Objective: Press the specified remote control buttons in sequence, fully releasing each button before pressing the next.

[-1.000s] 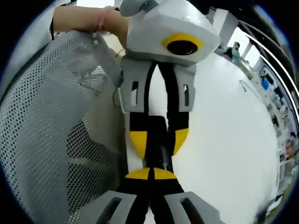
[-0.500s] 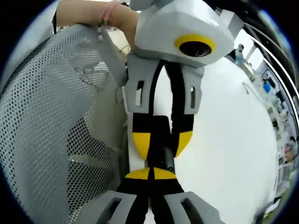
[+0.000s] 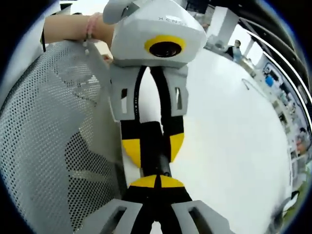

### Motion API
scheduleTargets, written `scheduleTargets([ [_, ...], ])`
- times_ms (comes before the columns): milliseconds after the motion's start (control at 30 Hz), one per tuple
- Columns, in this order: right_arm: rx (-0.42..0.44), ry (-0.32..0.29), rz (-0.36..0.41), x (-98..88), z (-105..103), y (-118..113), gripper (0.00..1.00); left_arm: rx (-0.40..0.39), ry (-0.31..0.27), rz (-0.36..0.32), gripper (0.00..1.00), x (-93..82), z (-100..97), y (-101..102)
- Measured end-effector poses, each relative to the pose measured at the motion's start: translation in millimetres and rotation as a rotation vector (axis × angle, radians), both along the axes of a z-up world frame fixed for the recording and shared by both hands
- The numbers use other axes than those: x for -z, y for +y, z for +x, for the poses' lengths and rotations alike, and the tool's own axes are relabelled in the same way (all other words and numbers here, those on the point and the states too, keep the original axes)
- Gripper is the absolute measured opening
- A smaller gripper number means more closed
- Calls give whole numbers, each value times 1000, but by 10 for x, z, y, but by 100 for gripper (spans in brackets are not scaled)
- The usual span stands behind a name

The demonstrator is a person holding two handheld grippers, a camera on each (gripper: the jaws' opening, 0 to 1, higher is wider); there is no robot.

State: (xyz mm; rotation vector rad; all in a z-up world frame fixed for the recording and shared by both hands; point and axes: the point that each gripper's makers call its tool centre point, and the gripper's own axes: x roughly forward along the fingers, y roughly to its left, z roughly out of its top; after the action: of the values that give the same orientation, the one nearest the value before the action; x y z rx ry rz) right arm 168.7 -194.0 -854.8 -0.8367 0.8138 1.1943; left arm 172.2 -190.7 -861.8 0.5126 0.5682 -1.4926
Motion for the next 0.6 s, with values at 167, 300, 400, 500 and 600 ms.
scheduleTargets([
  [167,-59,-25,-49,18,-3,3,0,1,-1,2,25,-2,0,-1],
  [300,-48,-5,-70,21,29,7,0,-1,-2,1,25,0,4,-2],
  [400,-36,22,-72,19,38,3,0,-1,-2,2,25,-4,5,-2],
  [500,-29,32,-69,25,32,-1,0,1,-5,4,25,-1,7,-3],
  [600,-6,45,-36,17,34,-9,0,0,-6,4,25,-1,7,-3],
])
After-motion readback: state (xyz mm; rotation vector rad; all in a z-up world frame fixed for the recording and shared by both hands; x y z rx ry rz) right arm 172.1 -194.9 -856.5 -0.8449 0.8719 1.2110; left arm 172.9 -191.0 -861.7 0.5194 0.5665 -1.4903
